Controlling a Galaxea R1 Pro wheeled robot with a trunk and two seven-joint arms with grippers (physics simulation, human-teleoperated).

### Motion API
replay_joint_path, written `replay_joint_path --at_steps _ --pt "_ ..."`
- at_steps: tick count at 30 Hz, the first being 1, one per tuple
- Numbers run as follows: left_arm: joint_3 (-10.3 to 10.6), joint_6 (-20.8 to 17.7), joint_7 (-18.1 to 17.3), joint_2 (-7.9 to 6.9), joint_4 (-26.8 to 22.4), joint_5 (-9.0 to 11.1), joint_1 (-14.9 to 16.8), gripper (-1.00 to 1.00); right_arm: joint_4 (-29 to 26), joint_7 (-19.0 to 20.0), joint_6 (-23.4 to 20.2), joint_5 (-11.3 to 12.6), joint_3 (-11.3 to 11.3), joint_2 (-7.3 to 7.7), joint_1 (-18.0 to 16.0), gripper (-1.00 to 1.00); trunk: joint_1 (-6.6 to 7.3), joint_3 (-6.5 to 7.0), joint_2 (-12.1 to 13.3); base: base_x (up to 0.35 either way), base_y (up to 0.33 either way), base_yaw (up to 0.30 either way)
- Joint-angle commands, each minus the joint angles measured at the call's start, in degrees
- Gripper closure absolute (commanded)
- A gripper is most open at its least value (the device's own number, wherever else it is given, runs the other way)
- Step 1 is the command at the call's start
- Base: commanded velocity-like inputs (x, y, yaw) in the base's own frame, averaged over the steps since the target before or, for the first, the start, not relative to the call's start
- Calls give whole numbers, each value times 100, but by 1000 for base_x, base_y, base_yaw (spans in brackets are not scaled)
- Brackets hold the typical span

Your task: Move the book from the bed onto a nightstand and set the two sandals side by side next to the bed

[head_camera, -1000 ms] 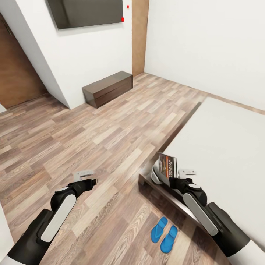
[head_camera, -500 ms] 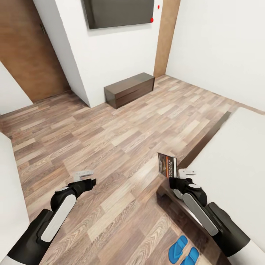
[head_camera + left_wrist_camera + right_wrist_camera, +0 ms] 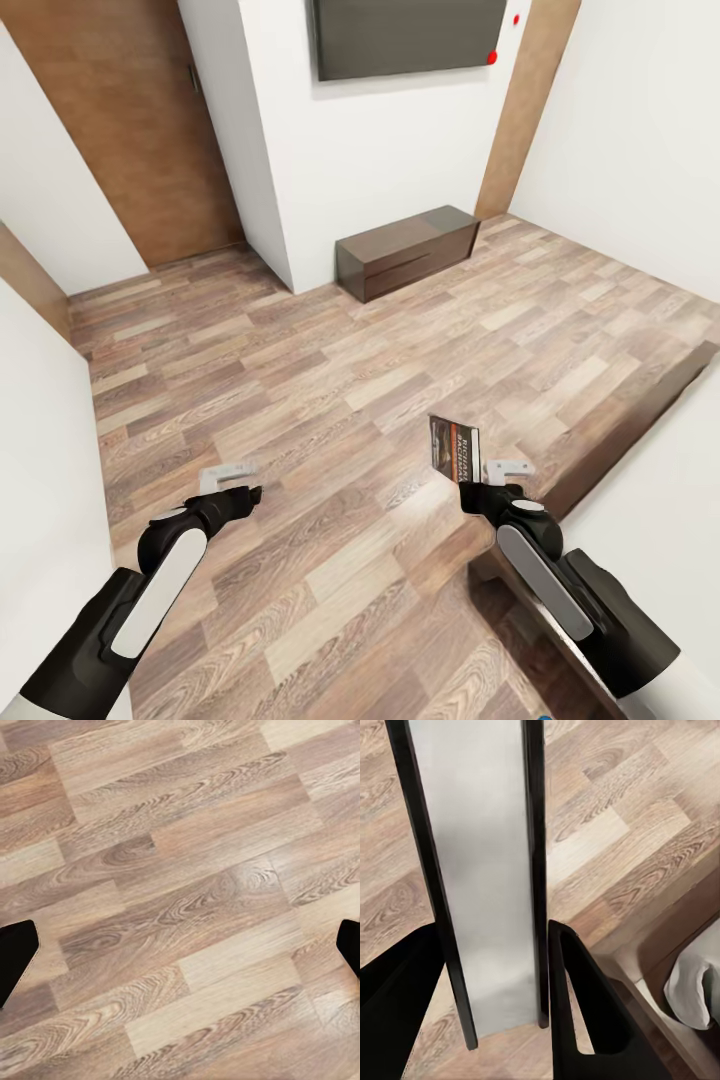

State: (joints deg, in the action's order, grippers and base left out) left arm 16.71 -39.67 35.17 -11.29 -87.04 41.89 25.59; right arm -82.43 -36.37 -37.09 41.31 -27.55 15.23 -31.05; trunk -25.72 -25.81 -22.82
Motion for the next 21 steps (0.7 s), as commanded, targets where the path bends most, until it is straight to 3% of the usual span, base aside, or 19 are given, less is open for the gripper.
replay_joint_path --at_steps 1,14,21 --pt "15 -5 60 -5 -6 55 8 -100 -10 -63 -8 35 -14 7 -7 100 -7 -9 -10 334 17 270" --pt "24 -5 60 -5 -6 57 8 -100 -14 -63 -8 35 -14 7 -7 100 -7 -9 -10 337 -20 265" --pt "25 -5 60 0 -6 57 8 -100 -36 -63 -8 28 -21 7 -7 100 -7 -9 -10 338 -80 88"
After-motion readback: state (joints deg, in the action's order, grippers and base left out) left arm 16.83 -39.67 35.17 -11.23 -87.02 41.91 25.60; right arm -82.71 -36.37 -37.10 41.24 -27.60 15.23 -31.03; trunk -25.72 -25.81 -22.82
